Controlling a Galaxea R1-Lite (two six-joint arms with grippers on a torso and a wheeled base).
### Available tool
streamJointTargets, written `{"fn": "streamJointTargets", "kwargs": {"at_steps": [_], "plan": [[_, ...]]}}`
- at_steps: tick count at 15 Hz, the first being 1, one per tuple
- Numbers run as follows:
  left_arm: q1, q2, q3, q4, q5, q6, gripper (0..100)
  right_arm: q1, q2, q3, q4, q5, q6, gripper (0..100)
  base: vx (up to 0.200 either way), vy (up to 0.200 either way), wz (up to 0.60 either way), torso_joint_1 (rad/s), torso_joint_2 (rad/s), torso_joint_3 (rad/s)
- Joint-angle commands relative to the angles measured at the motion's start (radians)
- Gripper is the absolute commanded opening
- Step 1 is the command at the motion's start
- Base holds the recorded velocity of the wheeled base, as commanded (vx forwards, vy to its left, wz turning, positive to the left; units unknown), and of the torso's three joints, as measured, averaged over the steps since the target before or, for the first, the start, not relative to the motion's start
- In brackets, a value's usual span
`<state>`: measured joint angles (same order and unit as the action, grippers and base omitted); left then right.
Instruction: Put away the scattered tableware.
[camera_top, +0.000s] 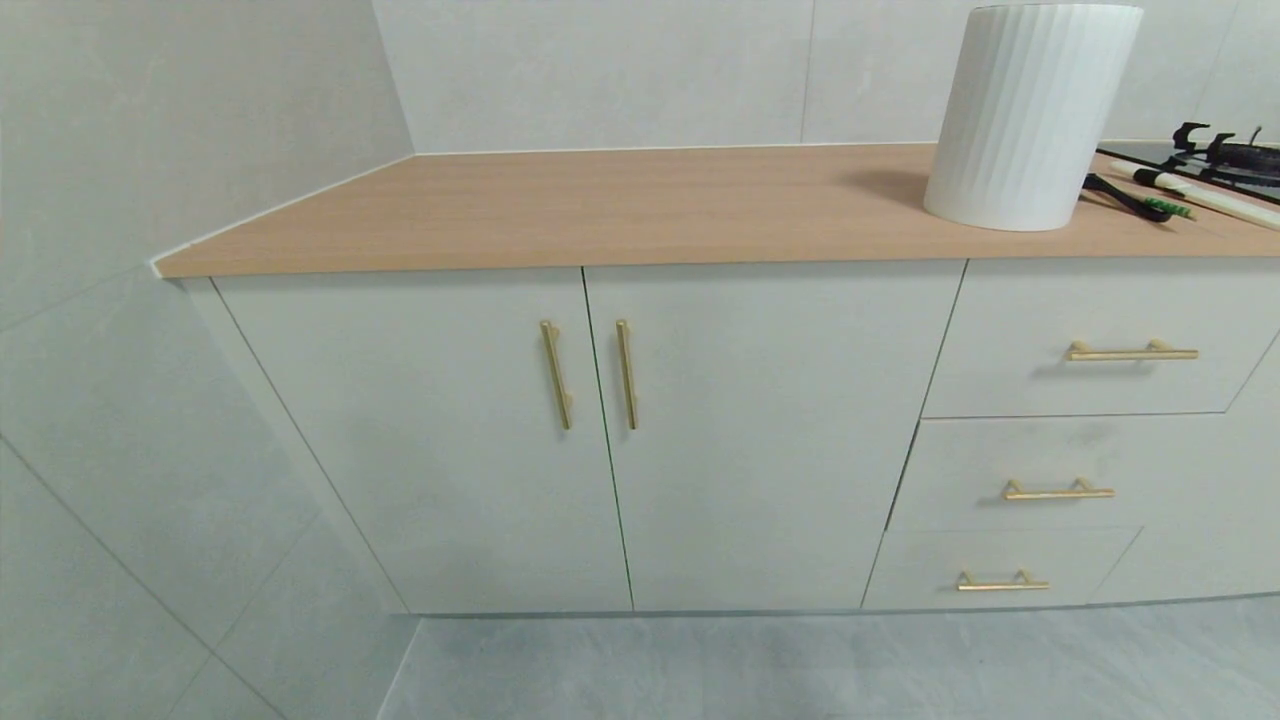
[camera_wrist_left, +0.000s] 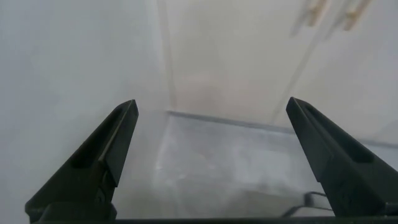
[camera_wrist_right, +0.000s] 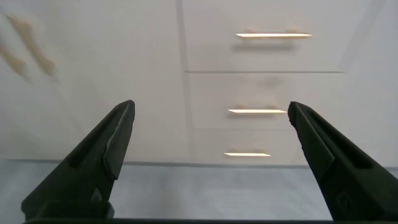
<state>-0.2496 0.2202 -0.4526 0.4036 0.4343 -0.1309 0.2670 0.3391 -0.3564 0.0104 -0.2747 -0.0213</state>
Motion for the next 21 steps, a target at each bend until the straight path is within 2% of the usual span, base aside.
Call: {"fn": "streamJointTargets", "kwargs": {"at_steps": [1,3,4,6,7,8,9,10,11,12,14,16,17,18,19,20,21], "plan": [[0.050,-0.125,-0.018,0.029,0.017,-0.007,100,-0.109,-0.239,0.005,0.134,-0.043,-0.060,100,0.000,0.000,0.00,0.000,0.00,0.000],[0.095,-0.125,-0.015,0.029,0.023,-0.079,100,-0.146,-0.239,0.045,0.131,-0.149,-0.057,100,0.000,0.000,0.00,0.000,0.00,0.000],[0.121,-0.125,-0.011,0.030,0.031,-0.098,100,-0.177,-0.241,0.068,0.120,-0.163,-0.051,100,0.000,0.000,0.00,0.000,0.00,0.000],[0.138,-0.125,-0.009,0.030,0.064,-0.139,100,-0.259,-0.301,0.099,0.115,-0.138,-0.052,100,0.000,0.000,0.00,0.000,0.00,0.000],[0.211,-0.144,-0.008,0.032,0.055,-0.139,100,-0.270,-0.339,0.137,0.114,-0.121,-0.051,100,0.000,0.000,0.00,0.000,0.00,0.000],[0.239,-0.196,0.009,0.034,0.024,-0.115,100,-0.270,-0.339,0.145,0.098,-0.124,-0.040,100,0.000,0.000,0.00,0.000,0.00,0.000],[0.256,-0.220,0.037,0.030,0.018,-0.070,100,-0.270,-0.339,0.148,0.083,-0.118,-0.005,100,0.000,0.000,0.00,0.000,0.00,0.000],[0.256,-0.220,0.052,0.026,0.050,-0.082,100,-0.270,-0.339,0.155,0.079,-0.109,0.011,100,0.000,0.000,0.00,0.000,0.00,0.000],[0.256,-0.220,0.061,0.026,0.058,-0.085,100,-0.270,-0.339,0.174,0.074,-0.092,0.021,100,0.000,0.000,0.00,0.000,0.00,0.000],[0.256,-0.220,0.097,0.023,0.029,-0.067,100,-0.270,-0.339,0.223,0.052,-0.052,0.023,100,0.000,0.000,0.00,0.000,0.00,0.000],[0.256,-0.220,0.193,-0.042,-0.075,0.042,100,-0.270,-0.339,0.356,-0.092,0.066,0.017,100,0.000,0.000,0.00,0.000,0.00,0.000],[0.256,-0.220,0.357,-0.235,-0.134,0.109,100,-0.270,-0.339,0.355,-0.061,0.140,0.024,100,0.000,0.000,0.00,0.000,0.00,0.000],[0.256,-0.220,0.403,-0.356,-0.200,0.117,100,-0.270,-0.339,0.353,-0.052,0.161,0.026,100,0.000,0.000,0.00,0.000,0.00,0.000],[0.256,-0.220,0.453,-0.436,-0.253,0.122,100,-0.270,-0.339,0.355,-0.032,0.192,0.034,100,0.000,0.000,0.00,0.000,0.00,0.000],[0.256,-0.220,0.453,-0.436,-0.253,0.122,100,-0.270,-0.339,0.355,-0.032,0.192,0.034,100,0.000,0.000,0.00,0.000,0.00,0.000],[0.256,-0.220,0.453,-0.439,-0.304,0.099,100,-0.270,-0.339,0.353,-0.007,0.244,0.030,100,0.000,0.000,0.00,0.000,0.00,0.000],[0.256,-0.220,0.453,-0.436,-0.316,0.093,100,-0.270,-0.339,0.353,-0.007,0.246,0.030,100,0.000,0.000,0.00,0.000,0.00,0.000]]}}
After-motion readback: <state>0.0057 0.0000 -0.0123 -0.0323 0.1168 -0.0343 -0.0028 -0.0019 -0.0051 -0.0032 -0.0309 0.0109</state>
